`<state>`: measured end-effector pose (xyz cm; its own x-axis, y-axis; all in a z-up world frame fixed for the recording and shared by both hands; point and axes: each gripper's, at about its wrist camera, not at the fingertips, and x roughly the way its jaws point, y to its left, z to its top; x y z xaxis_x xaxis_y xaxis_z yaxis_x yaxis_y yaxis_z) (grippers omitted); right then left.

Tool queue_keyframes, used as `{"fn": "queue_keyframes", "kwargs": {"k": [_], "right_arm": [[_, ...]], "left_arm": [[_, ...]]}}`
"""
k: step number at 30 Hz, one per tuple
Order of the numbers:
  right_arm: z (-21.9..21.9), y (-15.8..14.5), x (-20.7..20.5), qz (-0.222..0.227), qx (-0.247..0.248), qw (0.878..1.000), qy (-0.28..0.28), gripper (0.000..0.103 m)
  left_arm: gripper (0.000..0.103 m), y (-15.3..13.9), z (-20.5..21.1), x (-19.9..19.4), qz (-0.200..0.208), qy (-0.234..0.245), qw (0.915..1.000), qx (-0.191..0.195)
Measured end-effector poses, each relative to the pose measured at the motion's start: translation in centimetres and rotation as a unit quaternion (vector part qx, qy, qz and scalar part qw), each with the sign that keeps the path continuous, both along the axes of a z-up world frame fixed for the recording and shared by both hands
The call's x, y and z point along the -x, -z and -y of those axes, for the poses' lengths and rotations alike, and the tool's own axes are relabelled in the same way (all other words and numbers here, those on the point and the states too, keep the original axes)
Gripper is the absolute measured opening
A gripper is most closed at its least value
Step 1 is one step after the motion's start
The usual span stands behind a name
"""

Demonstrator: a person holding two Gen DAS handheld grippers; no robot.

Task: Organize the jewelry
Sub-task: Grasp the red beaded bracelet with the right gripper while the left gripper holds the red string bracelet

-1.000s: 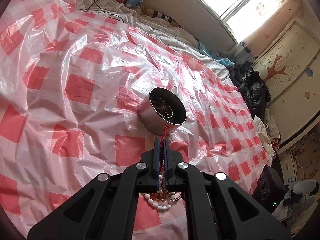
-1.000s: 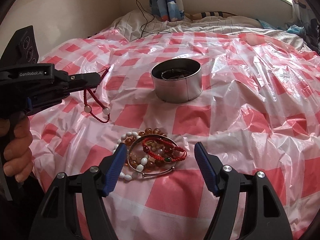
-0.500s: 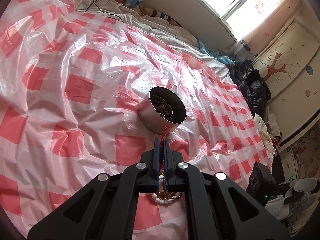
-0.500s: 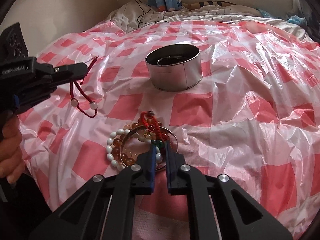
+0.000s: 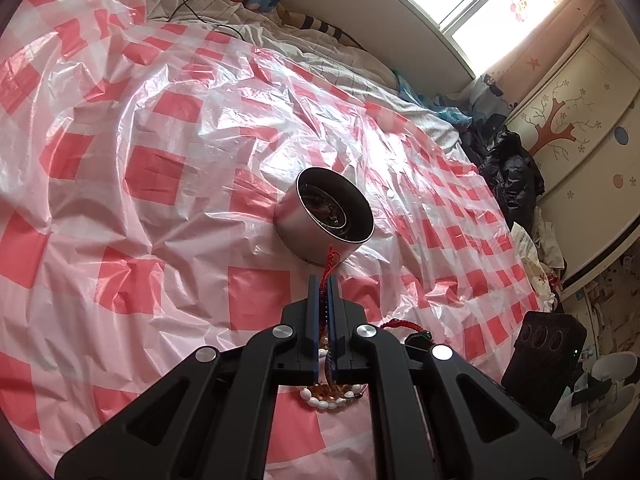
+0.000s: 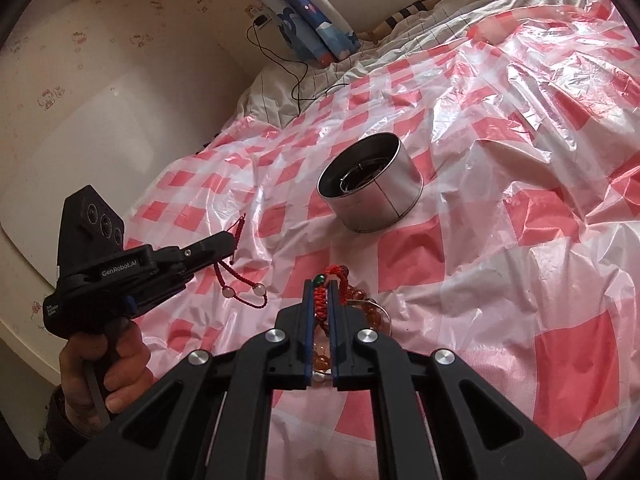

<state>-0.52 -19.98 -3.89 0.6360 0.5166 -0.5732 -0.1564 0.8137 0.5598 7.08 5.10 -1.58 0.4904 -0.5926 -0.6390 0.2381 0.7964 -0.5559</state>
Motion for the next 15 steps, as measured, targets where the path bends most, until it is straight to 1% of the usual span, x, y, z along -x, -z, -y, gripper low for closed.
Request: {"fn": "queue_keyframes", "kwargs": {"k": [4,7,11,15], "right_arm": [[0.5,-0.3,0.2,0.011,-0.025,1.000,0.001,0.007],[0.8,-0.2,0.3,0.013,-0.041,0.999,0.001,0.007],[1.2,0.3,0.1,0.009,-0.054,0.998,0.008,0.007],[1.3,0.6,0.1,0.006,-0.055,0.998,0.013,0.007]], "left_arm": [[0.003,-0.1,0.2,0.1,0.001,0.001,1.0000,-0.003],[0.003,-0.2,0.6,0.2,0.007,0.003,0.9999,-0.013],[0.003,-0.6,0.9,0.4,0.017,0.005,0.9995,-0.026],[0.003,-1.0,0.9,0.5,0.026,0.006,0.9991,-0.033]]}}
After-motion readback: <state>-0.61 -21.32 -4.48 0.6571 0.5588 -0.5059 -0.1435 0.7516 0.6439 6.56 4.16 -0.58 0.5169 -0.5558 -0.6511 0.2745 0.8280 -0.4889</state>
